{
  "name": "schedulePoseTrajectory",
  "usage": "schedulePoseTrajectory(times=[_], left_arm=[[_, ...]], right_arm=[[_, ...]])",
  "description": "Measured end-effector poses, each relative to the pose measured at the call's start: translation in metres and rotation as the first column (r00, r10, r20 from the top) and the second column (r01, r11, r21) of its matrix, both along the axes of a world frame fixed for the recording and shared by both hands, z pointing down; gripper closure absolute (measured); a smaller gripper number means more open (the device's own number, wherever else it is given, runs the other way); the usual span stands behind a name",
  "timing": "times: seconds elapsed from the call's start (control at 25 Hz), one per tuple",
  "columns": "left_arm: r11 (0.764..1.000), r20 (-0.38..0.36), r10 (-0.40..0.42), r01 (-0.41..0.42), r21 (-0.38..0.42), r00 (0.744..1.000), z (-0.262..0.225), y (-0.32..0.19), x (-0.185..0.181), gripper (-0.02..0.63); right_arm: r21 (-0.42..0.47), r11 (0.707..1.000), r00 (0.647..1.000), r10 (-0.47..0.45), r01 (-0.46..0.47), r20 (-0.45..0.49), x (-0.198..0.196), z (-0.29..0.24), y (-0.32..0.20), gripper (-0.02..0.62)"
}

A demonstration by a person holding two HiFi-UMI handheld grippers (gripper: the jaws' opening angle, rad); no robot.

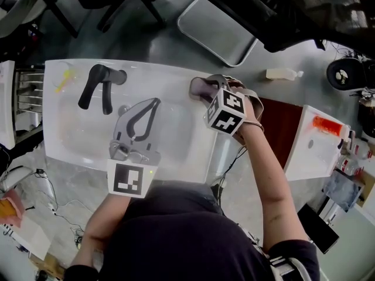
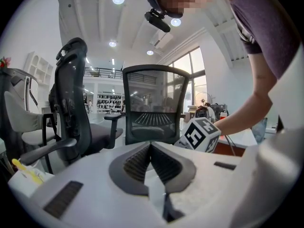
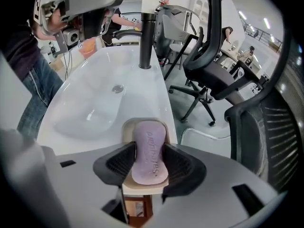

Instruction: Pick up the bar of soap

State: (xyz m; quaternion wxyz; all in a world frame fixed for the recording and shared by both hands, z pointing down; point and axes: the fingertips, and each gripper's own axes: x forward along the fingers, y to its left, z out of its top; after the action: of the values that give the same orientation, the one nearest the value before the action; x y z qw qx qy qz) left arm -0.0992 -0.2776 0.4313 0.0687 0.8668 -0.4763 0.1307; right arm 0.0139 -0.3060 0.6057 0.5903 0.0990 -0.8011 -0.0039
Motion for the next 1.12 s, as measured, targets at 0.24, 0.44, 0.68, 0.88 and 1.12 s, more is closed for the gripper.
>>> schedulePoseTrajectory(times=[0.24, 0.44, 0.68, 0.88, 1.12], left_arm=[[1.000, 0.004, 0.012, -0.012, -0.001, 1.000, 0.000, 0.001, 0.004, 0.606], [1.000, -0.001, 0.004, -0.004, -0.011, 1.000, 0.001, 0.003, 0.001, 0.606], [1.000, 0.005, 0.004, -0.004, -0.003, 1.000, -0.002, 0.008, -0.002, 0.606], [1.000, -0.001, 0.004, -0.004, 0.015, 1.000, -0.007, 0.012, -0.004, 0.606], [0.999, -0.005, 0.013, -0.013, 0.035, 1.000, -0.015, 0.020, -0.005, 0.606]], right_arm=[[0.031, 1.000, 1.000, -0.002, 0.003, -0.015, 0.002, 0.000, 0.000, 0.400], [0.109, 0.994, 0.999, -0.007, 0.011, -0.035, 0.003, -0.001, 0.000, 0.405], [0.189, 0.982, 0.999, -0.016, 0.024, -0.039, 0.001, -0.012, 0.001, 0.405], [0.276, 0.961, 1.000, -0.002, 0.007, -0.018, -0.004, -0.038, -0.001, 0.405], [0.394, 0.919, 0.999, 0.026, -0.037, 0.032, -0.010, -0.083, 0.002, 0.405]])
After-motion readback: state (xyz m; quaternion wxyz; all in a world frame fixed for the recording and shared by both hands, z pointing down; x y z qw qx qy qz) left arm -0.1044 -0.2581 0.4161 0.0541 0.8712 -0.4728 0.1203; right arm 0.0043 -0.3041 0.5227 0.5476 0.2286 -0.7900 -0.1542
